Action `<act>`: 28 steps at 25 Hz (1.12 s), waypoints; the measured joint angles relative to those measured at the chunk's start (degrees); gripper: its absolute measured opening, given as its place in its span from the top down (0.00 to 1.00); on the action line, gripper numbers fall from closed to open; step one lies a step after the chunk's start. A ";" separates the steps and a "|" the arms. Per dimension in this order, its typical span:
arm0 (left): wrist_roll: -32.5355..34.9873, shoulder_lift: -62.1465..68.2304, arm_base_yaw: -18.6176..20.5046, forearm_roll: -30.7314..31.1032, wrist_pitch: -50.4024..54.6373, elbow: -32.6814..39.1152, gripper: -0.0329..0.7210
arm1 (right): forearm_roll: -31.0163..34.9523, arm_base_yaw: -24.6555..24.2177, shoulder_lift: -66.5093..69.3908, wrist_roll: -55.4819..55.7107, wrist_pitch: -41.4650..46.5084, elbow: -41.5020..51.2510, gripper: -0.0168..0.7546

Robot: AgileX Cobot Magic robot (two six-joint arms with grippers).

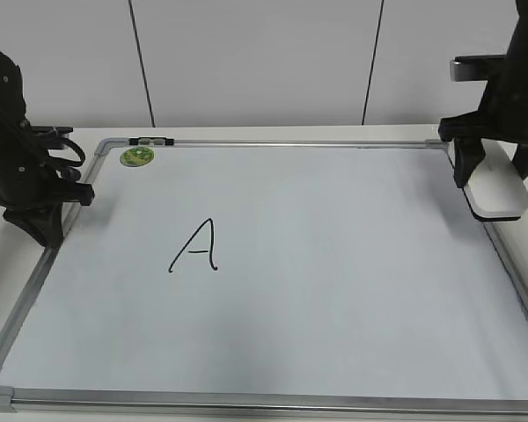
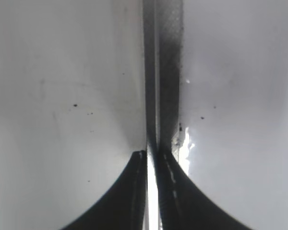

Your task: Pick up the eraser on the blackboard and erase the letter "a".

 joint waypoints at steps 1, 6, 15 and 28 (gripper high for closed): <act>0.00 0.00 0.00 0.00 0.00 0.00 0.90 | 0.15 -0.62 0.37 -0.22 0.00 0.00 0.30; 0.00 0.00 0.00 0.00 0.00 0.00 0.90 | 1.89 -2.28 3.19 -2.34 0.00 0.00 0.30; 0.00 0.00 0.00 -0.10 0.09 0.00 0.90 | 3.27 -2.28 4.64 -2.90 -0.21 0.00 0.30; 0.00 0.00 0.00 -0.10 0.13 0.00 0.90 | 3.27 -2.28 9.63 -2.90 -0.43 0.00 0.30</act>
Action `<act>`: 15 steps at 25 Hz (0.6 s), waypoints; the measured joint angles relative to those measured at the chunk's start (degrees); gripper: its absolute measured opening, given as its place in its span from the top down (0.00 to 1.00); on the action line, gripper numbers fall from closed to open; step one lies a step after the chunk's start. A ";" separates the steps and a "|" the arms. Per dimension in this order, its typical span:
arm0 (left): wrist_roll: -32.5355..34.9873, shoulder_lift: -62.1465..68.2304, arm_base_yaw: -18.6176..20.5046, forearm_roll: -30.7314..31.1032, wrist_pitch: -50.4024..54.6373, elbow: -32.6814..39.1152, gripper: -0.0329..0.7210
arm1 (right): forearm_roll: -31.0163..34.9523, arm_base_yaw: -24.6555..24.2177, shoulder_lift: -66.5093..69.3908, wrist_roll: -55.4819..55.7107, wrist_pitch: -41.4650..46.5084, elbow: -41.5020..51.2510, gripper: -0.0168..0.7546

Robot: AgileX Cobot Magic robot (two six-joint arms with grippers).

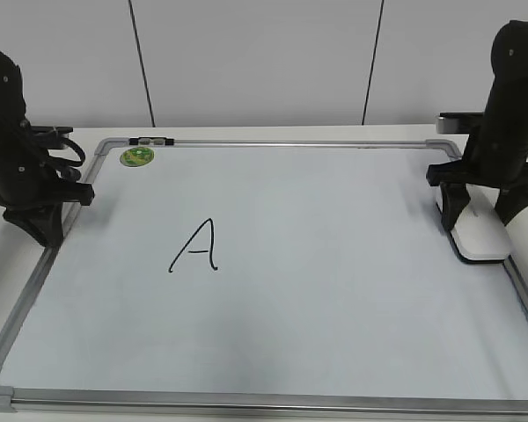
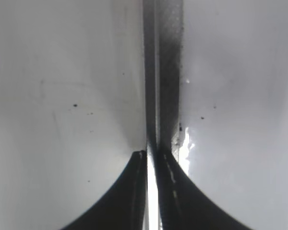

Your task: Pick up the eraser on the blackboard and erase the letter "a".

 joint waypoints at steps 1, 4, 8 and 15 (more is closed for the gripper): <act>0.00 0.00 0.00 0.00 0.00 0.00 0.90 | 0.00 0.00 0.00 0.00 0.00 0.00 0.30; 0.00 0.00 0.00 0.00 0.00 0.00 0.90 | 0.00 0.00 0.09 0.00 0.00 0.00 0.30; 0.00 0.00 0.00 0.00 0.00 0.00 0.90 | 0.00 0.00 0.09 0.00 0.00 0.00 0.30; 0.00 0.00 0.00 0.00 0.09 0.00 0.90 | 0.00 0.00 0.59 0.00 -0.03 0.00 0.14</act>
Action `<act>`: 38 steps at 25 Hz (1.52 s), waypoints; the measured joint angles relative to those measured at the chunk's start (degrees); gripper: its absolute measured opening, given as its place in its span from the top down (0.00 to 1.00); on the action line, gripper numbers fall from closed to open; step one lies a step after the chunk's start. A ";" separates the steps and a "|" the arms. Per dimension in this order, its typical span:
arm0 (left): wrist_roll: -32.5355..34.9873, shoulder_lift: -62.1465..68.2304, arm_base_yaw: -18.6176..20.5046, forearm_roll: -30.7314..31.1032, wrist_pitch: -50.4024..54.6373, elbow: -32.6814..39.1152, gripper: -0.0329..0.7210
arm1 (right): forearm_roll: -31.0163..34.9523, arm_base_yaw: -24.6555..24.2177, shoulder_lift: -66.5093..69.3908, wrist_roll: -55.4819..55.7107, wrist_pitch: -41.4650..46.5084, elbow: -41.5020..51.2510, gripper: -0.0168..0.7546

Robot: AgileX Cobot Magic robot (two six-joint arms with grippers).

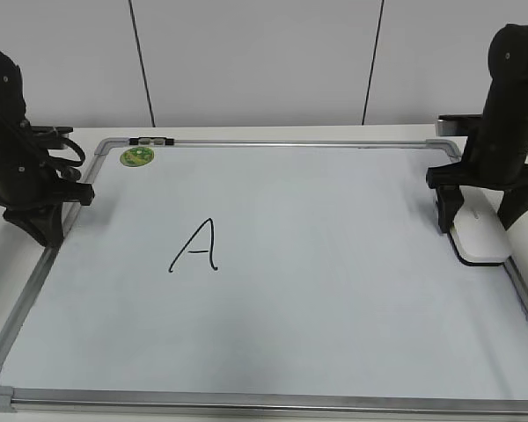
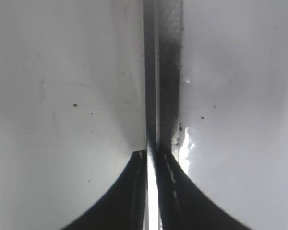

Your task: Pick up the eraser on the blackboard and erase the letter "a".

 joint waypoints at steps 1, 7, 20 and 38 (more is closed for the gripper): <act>0.00 0.00 0.00 0.00 0.00 0.00 0.90 | -0.39 0.00 0.00 0.36 0.00 -0.22 0.13; 0.00 0.00 0.00 0.13 0.13 0.00 0.90 | -1.79 0.00 -1.13 1.94 -0.11 -1.74 0.12; -1.61 -12.02 0.00 5.93 3.54 0.25 0.12 | -1.49 0.00 -10.92 2.19 0.01 -2.09 0.19; -1.71 -34.21 -1.37 6.66 13.80 1.04 0.37 | 7.01 0.23 -25.21 2.54 0.64 5.79 0.26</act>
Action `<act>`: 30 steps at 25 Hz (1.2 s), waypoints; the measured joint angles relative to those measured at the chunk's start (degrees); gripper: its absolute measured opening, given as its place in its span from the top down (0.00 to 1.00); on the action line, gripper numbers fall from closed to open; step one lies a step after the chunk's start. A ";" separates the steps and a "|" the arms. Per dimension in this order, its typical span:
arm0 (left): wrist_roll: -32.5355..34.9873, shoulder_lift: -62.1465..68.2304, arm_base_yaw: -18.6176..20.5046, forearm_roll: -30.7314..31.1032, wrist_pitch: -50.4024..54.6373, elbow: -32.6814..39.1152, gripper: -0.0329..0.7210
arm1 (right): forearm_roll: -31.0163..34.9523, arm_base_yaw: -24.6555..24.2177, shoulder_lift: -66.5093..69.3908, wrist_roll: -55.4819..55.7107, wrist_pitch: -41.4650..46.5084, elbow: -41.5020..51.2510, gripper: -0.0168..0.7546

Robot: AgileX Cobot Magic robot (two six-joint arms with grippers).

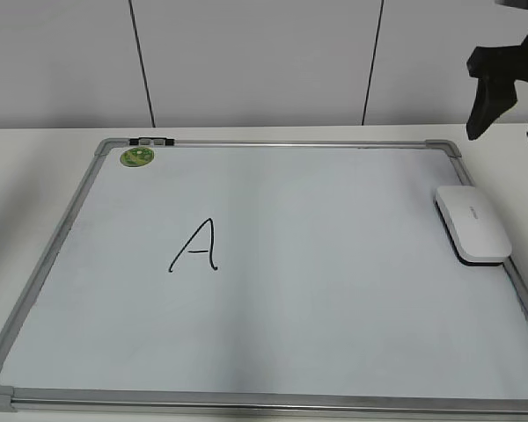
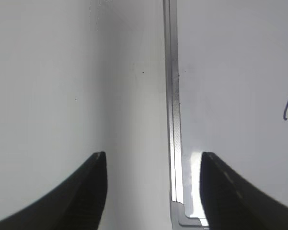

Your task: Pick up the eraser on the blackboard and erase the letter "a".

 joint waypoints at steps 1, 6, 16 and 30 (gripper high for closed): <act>0.00 -1.83 -0.15 0.16 0.09 0.83 0.37 | 0.07 0.26 -0.75 0.00 0.00 1.09 0.26; 0.00 -13.52 -0.50 1.68 0.26 9.48 0.37 | -2.23 4.34 -6.80 0.00 0.00 7.70 0.26; -1.45 -41.02 -0.50 1.59 -3.59 37.20 0.37 | -4.64 7.49 -32.12 0.00 0.15 25.60 0.26; -1.45 -77.15 -2.97 0.44 -0.78 52.58 0.37 | -4.25 7.49 -74.69 0.00 -0.48 53.50 0.26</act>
